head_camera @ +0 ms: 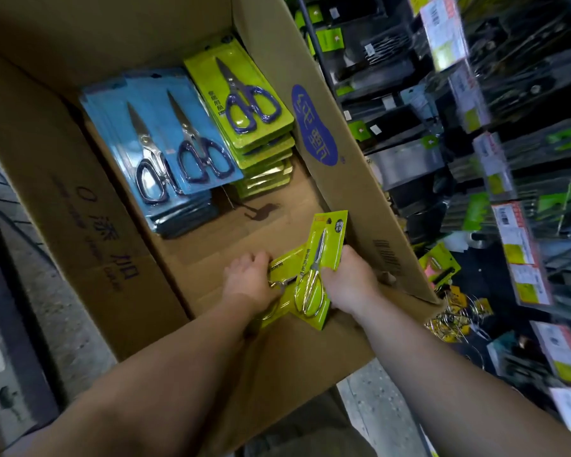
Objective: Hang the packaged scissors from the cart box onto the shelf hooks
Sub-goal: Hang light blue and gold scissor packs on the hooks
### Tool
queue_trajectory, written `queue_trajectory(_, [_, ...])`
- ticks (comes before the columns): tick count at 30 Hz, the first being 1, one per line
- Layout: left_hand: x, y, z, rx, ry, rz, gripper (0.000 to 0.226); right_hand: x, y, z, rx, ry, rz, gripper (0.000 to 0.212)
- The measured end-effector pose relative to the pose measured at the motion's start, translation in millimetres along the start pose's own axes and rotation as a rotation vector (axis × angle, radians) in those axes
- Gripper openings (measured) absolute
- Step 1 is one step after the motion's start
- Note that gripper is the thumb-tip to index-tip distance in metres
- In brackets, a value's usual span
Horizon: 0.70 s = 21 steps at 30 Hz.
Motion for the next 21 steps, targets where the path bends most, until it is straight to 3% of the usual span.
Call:
queue_trajectory(4, [-0.9, -2.1, -13.9, 0.106, 0.009, -0.072, 0.066, -2.9, -0.7, 0.6, -0.001, -0.047, -0.023, 0.025])
queue_trajectory(9, [13.2, 8.0, -35.9, 0.292, 0.415, -0.081, 0.056, -3.8, -1.6, 2.3, -0.001, -0.191, -0.062, 0.019])
queue_trajectory(21, [78.1, 75.8, -28.9, 0.341, 0.796, 0.265, 0.049, -1.8, 19.2, -11.8, 0.063, -0.460, -0.170, 0.008])
Point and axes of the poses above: each hand's wrist, its own y-axis away from the middle knuckle, its own x-axis out of the back of the hand, z = x × y, the point moved 10 cm from there along -y, towards the middle knuckle, and after that the axes turned 3 degrees about -x, right-handed, at the moved point
